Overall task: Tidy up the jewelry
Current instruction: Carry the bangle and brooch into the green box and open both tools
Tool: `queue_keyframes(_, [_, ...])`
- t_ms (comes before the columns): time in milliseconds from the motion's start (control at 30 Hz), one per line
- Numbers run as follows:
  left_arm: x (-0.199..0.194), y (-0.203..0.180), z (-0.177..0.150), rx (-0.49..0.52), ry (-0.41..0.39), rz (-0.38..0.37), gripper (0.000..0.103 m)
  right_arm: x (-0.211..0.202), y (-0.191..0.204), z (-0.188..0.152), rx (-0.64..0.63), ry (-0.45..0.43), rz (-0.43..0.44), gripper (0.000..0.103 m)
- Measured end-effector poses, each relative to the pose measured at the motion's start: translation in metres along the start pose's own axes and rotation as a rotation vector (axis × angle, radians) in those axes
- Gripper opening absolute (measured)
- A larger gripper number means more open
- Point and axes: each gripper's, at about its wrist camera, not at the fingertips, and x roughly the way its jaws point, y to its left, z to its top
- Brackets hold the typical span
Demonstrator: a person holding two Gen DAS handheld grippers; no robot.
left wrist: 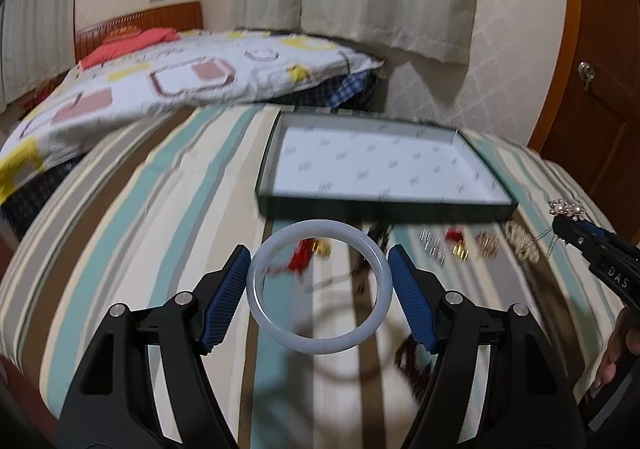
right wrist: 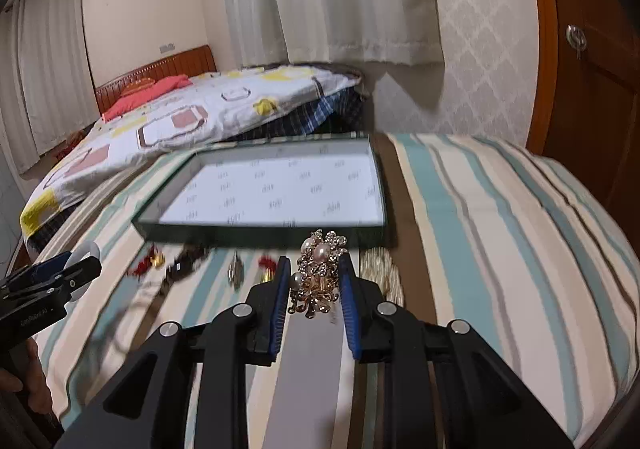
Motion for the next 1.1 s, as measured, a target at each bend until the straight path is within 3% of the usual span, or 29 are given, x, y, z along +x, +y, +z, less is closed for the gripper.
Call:
queue_keyframes(200, [0.017,-0.013,0.040,0.010,-0.041,-0.027,0.069,0.018,-0.002,0.029,-0.016,-0.041,0.006,0.025])
queue_keyframes(533, [0.093,-0.020,0.087,0.003,-0.034,-0.022,0.069,0.075,-0.011,0.057,-0.026,-0.023,0.019,0.025])
queue_keyframes(833, [0.156,-0.016,0.079,0.021,0.091,-0.006,0.069,0.129,-0.022,0.048,-0.020,0.119,0.015,0.025])
queue_keyframes(1100, [0.180,-0.009,0.067,0.009,0.180,-0.001,0.069,0.150,-0.027,0.036,-0.019,0.207,0.001,0.026])
